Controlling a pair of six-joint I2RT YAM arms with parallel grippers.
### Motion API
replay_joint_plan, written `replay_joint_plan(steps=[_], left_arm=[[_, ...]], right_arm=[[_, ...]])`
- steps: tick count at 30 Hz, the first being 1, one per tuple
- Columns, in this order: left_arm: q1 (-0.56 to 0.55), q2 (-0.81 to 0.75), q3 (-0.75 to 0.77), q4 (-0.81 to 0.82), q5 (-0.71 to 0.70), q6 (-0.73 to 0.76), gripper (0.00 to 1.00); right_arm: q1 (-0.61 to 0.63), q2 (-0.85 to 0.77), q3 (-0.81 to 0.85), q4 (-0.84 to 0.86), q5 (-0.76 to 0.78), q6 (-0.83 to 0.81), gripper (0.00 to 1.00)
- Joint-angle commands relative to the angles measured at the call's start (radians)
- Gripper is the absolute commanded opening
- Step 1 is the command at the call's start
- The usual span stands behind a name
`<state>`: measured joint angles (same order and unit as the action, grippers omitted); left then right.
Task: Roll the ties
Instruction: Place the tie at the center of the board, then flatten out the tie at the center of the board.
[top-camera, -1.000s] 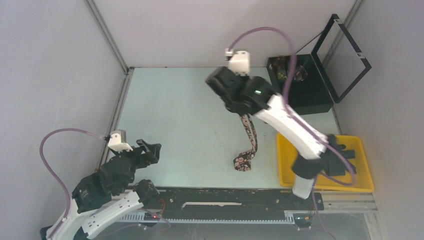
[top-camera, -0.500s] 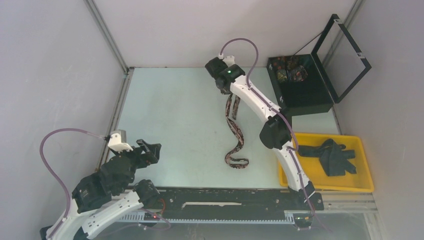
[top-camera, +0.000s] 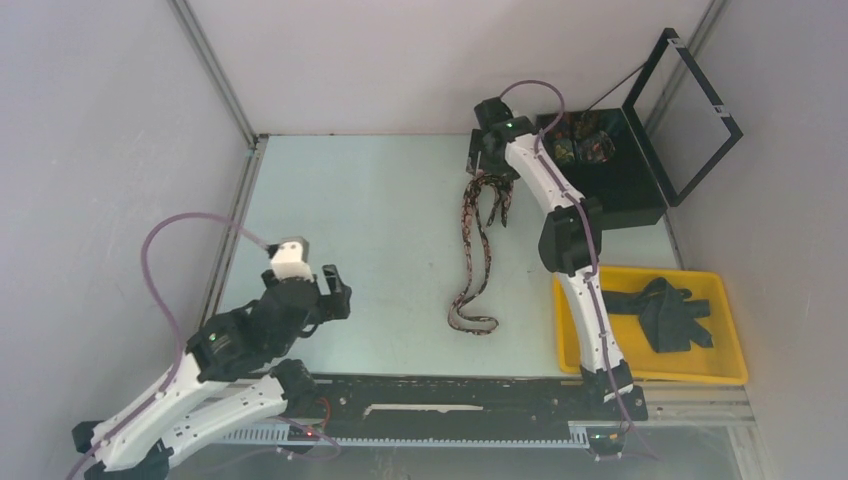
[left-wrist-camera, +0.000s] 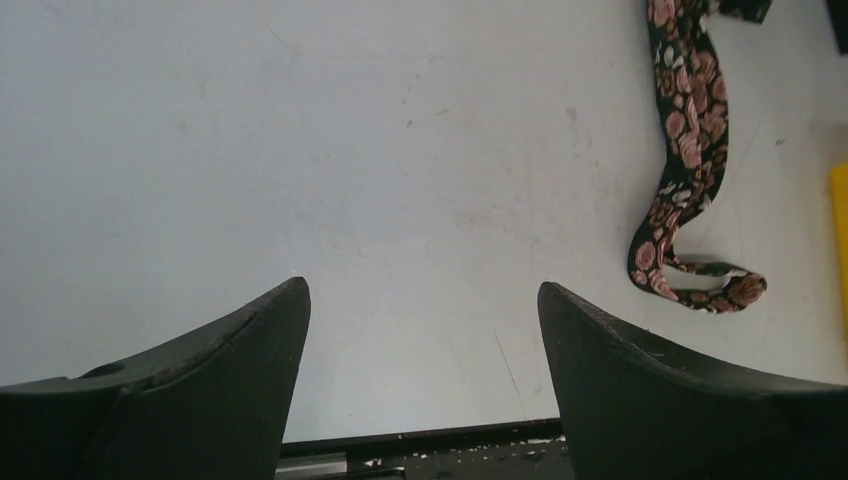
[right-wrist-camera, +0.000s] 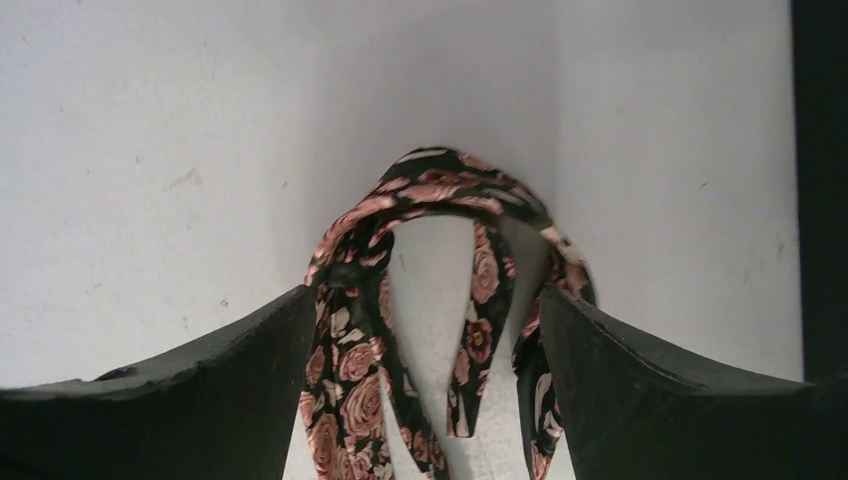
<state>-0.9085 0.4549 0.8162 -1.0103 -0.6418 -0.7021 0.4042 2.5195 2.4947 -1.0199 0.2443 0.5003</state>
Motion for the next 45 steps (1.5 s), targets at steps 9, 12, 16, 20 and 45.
replay_joint_plan(steps=[9, 12, 16, 20, 45], left_arm=[[-0.032, 0.443, 0.128, 0.278, 0.304, 0.054, 0.83], [-0.092, 0.567, 0.185, 0.310, 0.319, 0.071, 0.82], [-0.146, 0.758, 0.283, 0.310, 0.334, 0.098, 0.85], [-0.161, 0.924, 0.363, 0.310, 0.364, 0.095, 0.87], [-0.167, 1.442, 0.613, 0.250, 0.507, 0.105, 0.46]], right_arm=[[-0.023, -0.396, -0.259, -0.023, -0.124, -0.077, 0.88], [-0.019, -0.550, -0.447, 0.018, -0.118, -0.086, 0.88], [-0.033, -0.729, -0.688, 0.077, -0.110, -0.079, 0.88], [-0.055, -0.894, -0.898, 0.132, -0.156, -0.058, 0.88], [-0.047, -1.249, -1.244, 0.110, -0.196, -0.037, 0.88]])
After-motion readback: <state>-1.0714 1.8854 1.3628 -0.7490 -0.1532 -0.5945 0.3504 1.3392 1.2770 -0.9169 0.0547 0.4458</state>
